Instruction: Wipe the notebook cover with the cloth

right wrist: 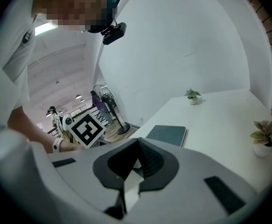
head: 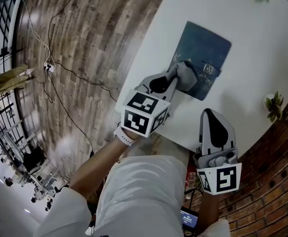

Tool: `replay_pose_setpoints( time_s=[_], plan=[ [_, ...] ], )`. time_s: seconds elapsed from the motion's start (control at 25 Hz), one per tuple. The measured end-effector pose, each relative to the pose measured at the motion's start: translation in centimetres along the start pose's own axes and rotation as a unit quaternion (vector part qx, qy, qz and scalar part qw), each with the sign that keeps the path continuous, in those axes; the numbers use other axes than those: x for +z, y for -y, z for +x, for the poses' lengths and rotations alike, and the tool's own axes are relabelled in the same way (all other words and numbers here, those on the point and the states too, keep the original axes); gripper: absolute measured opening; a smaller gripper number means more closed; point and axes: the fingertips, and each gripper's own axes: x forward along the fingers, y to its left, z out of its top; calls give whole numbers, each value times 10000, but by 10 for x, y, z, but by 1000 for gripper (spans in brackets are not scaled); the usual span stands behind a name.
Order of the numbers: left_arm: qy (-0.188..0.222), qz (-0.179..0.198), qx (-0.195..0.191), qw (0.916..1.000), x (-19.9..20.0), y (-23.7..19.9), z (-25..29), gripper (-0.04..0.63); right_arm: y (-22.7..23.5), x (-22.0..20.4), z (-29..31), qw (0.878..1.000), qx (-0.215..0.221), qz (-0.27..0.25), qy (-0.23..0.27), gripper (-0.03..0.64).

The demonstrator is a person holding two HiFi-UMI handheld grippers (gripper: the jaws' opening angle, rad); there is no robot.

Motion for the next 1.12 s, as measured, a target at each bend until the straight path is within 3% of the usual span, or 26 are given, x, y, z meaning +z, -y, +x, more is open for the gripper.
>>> replay_pose_setpoints(
  time_s=[0.24, 0.56, 0.84, 1.12],
  plan=[
    [26, 59, 204, 9998, -1, -16, -5, 29, -2, 1, 2, 10000, 13, -39, 5, 5],
    [257, 132, 852, 9959, 23, -31, -24, 29, -3, 4, 4, 10000, 7, -57, 64, 5],
    [785, 15, 357, 9963, 59, 9, -49, 29, 5, 12, -1, 9999, -62, -62, 138, 5],
    [942, -82, -270, 9952, 74, 55, -30, 29, 17, 20, -9, 9996, -163, -22, 234, 5]
  ],
)
